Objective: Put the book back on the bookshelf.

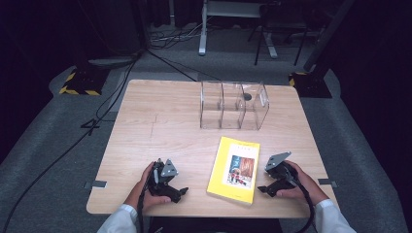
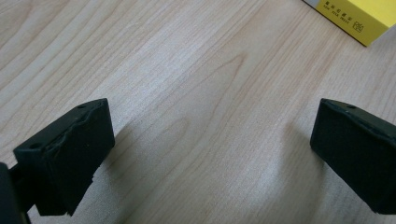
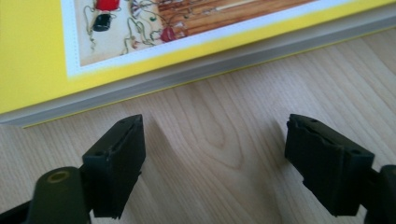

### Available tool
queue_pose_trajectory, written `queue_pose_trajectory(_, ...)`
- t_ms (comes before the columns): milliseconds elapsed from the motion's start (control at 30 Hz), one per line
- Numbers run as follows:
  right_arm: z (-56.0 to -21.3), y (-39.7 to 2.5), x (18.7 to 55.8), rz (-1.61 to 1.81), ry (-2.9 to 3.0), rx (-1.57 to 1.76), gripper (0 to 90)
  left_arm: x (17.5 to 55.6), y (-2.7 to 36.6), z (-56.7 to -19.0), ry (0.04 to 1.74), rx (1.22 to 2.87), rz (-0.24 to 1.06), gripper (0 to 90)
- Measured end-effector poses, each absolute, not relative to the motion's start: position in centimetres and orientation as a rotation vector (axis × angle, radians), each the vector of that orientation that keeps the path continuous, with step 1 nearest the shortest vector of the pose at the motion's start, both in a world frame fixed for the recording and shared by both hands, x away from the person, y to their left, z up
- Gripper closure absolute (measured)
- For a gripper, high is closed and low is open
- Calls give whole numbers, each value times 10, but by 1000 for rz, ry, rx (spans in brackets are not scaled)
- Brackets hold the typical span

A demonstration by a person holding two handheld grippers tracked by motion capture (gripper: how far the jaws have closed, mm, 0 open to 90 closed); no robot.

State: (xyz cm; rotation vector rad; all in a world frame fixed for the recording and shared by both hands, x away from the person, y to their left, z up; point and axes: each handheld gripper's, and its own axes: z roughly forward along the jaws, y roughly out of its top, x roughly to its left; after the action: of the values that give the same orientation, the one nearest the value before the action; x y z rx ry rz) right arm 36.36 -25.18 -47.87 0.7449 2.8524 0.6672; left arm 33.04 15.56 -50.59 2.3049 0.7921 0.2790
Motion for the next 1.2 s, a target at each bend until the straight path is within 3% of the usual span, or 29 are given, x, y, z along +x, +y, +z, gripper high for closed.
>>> queue_pose_trajectory(133, -479, -242, 365, 638, 2885, 707, 146, 330, 154, -506, 804, 2302, 280, 3)
queue_pose_trajectory(933, -480, -233, 355, 671, 2900, 636, 154, 330, 145, -506, 775, 2308, 273, 6)
queue_pose_trajectory(1200, -480, -238, 349, 781, 2869, 647, 259, 329, 142, -506, 808, 2303, 282, 3)
